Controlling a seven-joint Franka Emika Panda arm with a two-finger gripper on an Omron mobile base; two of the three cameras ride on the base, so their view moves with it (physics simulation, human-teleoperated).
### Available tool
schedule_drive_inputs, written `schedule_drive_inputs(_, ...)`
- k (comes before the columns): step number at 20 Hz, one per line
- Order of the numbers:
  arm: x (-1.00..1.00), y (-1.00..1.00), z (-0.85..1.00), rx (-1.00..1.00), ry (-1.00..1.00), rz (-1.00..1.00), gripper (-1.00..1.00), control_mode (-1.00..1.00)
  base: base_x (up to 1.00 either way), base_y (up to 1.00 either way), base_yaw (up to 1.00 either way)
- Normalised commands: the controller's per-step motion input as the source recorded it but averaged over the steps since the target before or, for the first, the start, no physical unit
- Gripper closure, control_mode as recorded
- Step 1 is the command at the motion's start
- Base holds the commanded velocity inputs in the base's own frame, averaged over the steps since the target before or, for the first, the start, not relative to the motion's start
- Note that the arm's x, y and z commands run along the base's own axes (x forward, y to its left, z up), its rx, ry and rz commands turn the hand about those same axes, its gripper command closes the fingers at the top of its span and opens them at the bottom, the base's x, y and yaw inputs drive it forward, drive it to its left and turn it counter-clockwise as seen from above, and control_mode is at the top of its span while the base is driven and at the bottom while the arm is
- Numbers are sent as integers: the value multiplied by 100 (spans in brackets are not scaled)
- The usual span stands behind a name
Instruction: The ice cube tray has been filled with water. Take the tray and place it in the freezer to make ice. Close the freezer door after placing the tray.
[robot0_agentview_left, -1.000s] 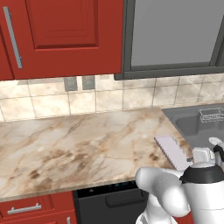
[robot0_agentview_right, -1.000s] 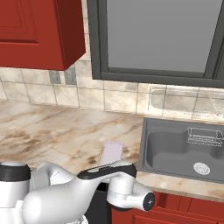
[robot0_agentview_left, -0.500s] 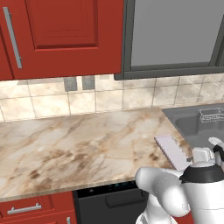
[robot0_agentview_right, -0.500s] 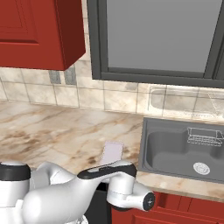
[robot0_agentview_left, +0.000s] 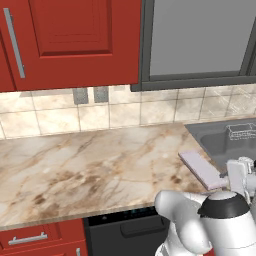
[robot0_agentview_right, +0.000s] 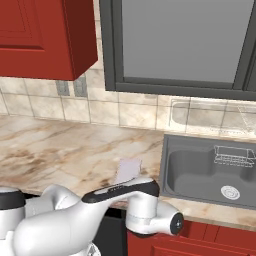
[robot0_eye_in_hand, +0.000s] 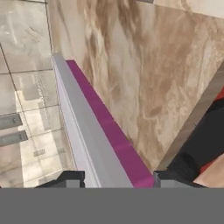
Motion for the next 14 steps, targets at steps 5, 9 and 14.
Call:
schedule_drive_inputs(5, -14, 0, 77, 0, 0, 0, 100, -100, 0, 0, 0)
schedule_drive_inputs(9, -20, 1, 73, -1, -2, 0, 100, -100, 0, 0, 0)
schedule_drive_inputs(14, -26, 10, 66, -3, -10, 0, 100, -100, 0, 0, 0)
